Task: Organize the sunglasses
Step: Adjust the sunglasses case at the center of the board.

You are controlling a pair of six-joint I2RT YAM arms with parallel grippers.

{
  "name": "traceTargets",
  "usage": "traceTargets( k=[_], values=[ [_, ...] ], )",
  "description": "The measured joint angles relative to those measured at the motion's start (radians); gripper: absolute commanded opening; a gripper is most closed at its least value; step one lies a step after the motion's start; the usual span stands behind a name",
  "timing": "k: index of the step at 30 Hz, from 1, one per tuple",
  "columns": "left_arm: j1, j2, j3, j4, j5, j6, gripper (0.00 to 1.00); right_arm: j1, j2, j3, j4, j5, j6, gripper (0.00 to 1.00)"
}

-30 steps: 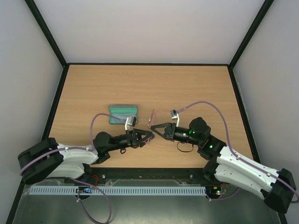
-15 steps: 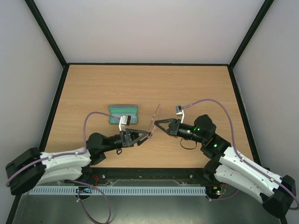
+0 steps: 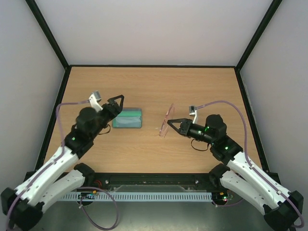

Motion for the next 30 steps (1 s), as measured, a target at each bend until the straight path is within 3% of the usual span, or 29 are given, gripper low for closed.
traceTargets(
  k=[4,8,10,11,13,15,21,30],
  values=[
    [0.203,0.187,-0.028,-0.100,0.023,0.048,0.79,-0.005,0.008,-0.005,-0.010,-0.019,-0.011,0.01],
    [0.402,0.256,-0.039,-0.109,0.096,0.078,0.78,-0.006,0.006,-0.011,-0.013,-0.031,-0.019,0.01],
    [0.474,0.306,-0.035,-0.088,0.137,0.091,0.75,-0.008,0.005,-0.018,-0.018,-0.036,-0.024,0.01],
    [0.499,0.346,-0.033,-0.071,0.159,0.097,0.67,-0.010,0.004,-0.020,-0.021,-0.039,-0.026,0.01],
    [0.529,0.423,-0.033,-0.045,0.198,0.100,0.51,-0.010,0.004,-0.026,-0.022,-0.046,-0.029,0.01],
    [0.558,0.503,-0.041,-0.008,0.255,0.112,0.40,-0.010,0.004,-0.031,-0.022,-0.052,-0.032,0.01],
    [0.620,0.643,-0.074,0.112,0.377,0.113,0.41,-0.011,0.004,-0.046,-0.021,-0.069,-0.035,0.01],
    [0.651,0.855,-0.056,0.273,0.452,0.110,0.39,-0.016,0.004,-0.058,-0.020,-0.080,-0.035,0.01]
  ],
)
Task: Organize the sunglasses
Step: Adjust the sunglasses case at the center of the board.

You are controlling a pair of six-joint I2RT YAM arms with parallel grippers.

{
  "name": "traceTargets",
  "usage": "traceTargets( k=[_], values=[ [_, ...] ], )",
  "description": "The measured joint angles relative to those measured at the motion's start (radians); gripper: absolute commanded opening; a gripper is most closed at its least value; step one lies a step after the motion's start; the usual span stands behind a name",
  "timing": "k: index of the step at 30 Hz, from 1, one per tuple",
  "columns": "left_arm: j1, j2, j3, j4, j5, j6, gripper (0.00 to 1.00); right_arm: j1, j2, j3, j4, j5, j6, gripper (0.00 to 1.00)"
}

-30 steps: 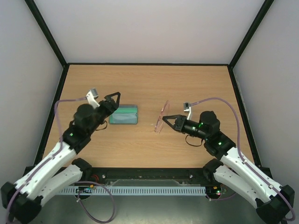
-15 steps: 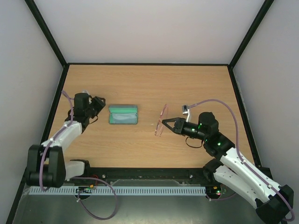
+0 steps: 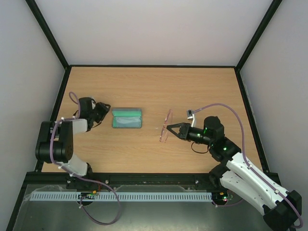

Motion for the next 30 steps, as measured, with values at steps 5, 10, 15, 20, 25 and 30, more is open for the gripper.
traceTargets(
  k=[5,10,15,20,25,30],
  values=[
    [-0.006,0.098,0.000,0.074,0.030,-0.007,0.39,0.000,0.004,0.000,0.002,-0.007,0.000,0.01],
    [-0.025,0.155,-0.002,0.164,0.058,-0.019,0.39,0.000,0.014,-0.006,0.010,-0.013,0.000,0.01],
    [-0.053,0.164,-0.041,0.233,0.071,-0.027,0.39,0.000,0.022,-0.015,0.019,-0.014,0.000,0.01],
    [-0.069,0.159,-0.119,0.299,0.079,-0.040,0.38,0.000,0.038,-0.017,0.026,-0.015,0.000,0.01],
    [-0.090,0.111,-0.196,0.346,0.078,-0.047,0.38,-0.001,0.050,-0.017,0.027,-0.016,-0.003,0.01],
    [-0.143,0.051,-0.256,0.342,0.075,-0.047,0.38,-0.001,0.057,-0.017,0.027,-0.016,-0.008,0.01]
  ],
)
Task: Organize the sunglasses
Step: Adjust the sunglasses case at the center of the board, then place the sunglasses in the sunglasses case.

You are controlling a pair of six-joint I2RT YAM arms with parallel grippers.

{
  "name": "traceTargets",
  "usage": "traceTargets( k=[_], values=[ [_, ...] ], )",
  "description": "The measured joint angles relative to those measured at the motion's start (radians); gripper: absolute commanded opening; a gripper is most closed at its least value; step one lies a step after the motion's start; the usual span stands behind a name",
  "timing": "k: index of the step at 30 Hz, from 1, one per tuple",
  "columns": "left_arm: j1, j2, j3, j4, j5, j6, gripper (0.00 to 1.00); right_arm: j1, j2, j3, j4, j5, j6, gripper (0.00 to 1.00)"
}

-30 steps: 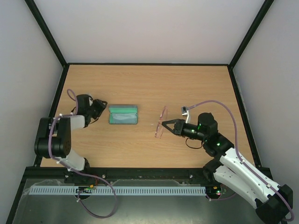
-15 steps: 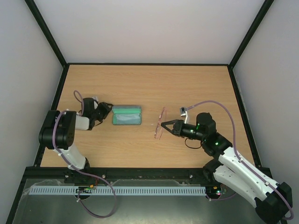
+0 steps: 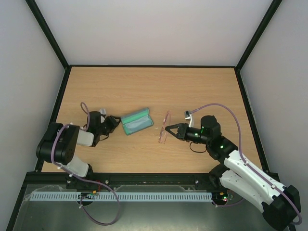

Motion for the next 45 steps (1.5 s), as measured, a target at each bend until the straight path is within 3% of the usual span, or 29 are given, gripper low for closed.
traceTargets(
  k=[12,23,34,45],
  values=[
    [-0.211,-0.215,-0.090,-0.067,-0.087,-0.004,0.38,0.000,0.079,0.011,-0.016,0.006,-0.039,0.01],
    [-0.372,-0.201,-0.119,-0.039,-0.143,-0.048,0.38,-0.004,0.376,0.269,-0.167,0.037,-0.186,0.01],
    [-0.407,-0.185,-0.136,-0.002,-0.145,-0.061,0.39,0.003,0.702,0.502,-0.349,0.101,-0.312,0.01],
    [-0.365,-0.401,-0.118,-0.163,-0.191,-0.027,0.42,0.105,0.951,0.722,-0.485,0.283,-0.344,0.01]
  ],
)
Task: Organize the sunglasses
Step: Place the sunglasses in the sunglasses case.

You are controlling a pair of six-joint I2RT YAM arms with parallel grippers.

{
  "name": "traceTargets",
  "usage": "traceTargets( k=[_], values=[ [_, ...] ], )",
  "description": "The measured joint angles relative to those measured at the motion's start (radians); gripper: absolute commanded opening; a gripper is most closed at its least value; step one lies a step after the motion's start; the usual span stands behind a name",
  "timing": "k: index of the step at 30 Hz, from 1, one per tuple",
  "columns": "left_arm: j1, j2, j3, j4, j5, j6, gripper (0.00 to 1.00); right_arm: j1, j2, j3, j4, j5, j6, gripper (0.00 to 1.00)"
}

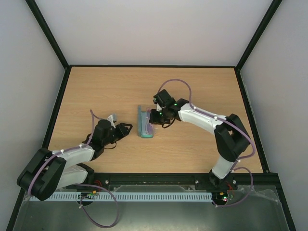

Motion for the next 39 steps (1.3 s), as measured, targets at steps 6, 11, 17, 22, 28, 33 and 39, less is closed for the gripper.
traceTargets(
  k=[6,11,17,22,28,33,39],
  values=[
    [0.024,-0.021,0.003,-0.044,0.001,0.012,0.42,0.043,0.105,0.064,-0.031,0.077,0.006,0.01],
    [0.040,-0.040,0.002,-0.066,0.012,0.021,0.42,0.062,0.169,0.116,-0.046,0.118,0.020,0.01],
    [0.056,-0.063,0.000,-0.073,0.026,0.029,0.42,0.071,0.237,0.191,-0.086,0.180,0.024,0.02],
    [0.063,-0.070,0.000,-0.073,0.035,0.030,0.42,0.074,0.274,0.235,-0.132,0.240,0.024,0.02],
    [0.069,-0.069,0.000,-0.073,0.048,0.034,0.42,0.083,0.301,0.266,-0.164,0.268,0.024,0.02],
    [0.077,-0.063,0.000,-0.072,0.055,0.035,0.42,0.102,0.322,0.301,-0.197,0.292,0.024,0.15],
    [0.078,-0.056,0.000,-0.072,0.061,0.036,0.42,0.108,0.326,0.327,-0.228,0.307,0.019,0.26]
  ],
)
